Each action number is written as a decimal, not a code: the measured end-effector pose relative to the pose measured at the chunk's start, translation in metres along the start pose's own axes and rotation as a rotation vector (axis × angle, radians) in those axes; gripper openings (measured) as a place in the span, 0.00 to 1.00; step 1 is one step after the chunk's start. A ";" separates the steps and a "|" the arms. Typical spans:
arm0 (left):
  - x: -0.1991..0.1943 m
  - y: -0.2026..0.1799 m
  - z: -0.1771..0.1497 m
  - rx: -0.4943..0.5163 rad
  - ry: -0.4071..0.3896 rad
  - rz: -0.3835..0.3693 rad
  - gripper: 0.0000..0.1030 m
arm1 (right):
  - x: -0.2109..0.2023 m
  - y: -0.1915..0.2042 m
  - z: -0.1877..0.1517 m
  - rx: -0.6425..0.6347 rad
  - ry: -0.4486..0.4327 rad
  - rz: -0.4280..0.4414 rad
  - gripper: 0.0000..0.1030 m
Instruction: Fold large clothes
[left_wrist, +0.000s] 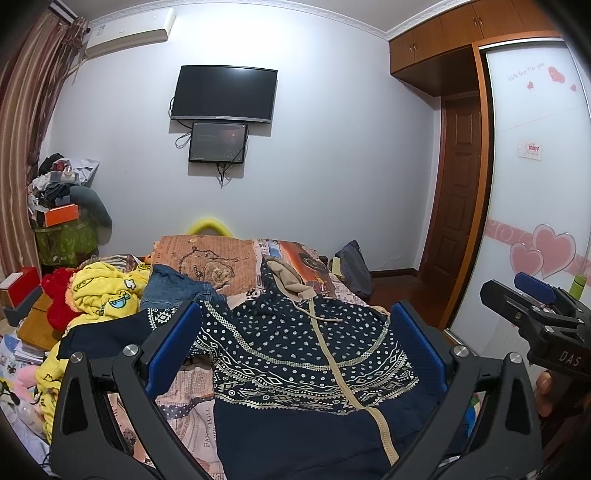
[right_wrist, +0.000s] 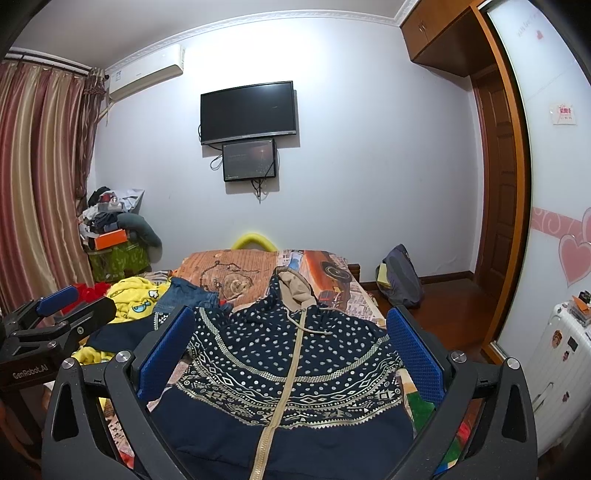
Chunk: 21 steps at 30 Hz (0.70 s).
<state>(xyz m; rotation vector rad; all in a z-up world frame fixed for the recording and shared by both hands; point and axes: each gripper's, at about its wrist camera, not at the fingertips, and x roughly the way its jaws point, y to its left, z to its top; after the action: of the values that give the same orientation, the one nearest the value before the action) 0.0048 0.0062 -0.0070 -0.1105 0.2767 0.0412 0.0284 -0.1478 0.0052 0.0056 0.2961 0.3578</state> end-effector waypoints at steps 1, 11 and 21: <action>0.000 0.000 0.000 -0.001 0.001 0.000 1.00 | 0.000 0.000 0.000 0.000 0.000 0.000 1.00; 0.000 0.000 -0.001 0.002 0.000 -0.003 1.00 | 0.000 0.000 0.001 0.001 0.002 0.001 1.00; 0.002 0.000 -0.002 0.001 0.004 -0.008 1.00 | 0.002 0.000 -0.002 0.002 0.005 -0.001 1.00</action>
<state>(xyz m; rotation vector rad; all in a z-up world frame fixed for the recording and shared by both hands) 0.0059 0.0061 -0.0093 -0.1108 0.2798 0.0326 0.0301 -0.1474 0.0022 0.0066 0.3012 0.3566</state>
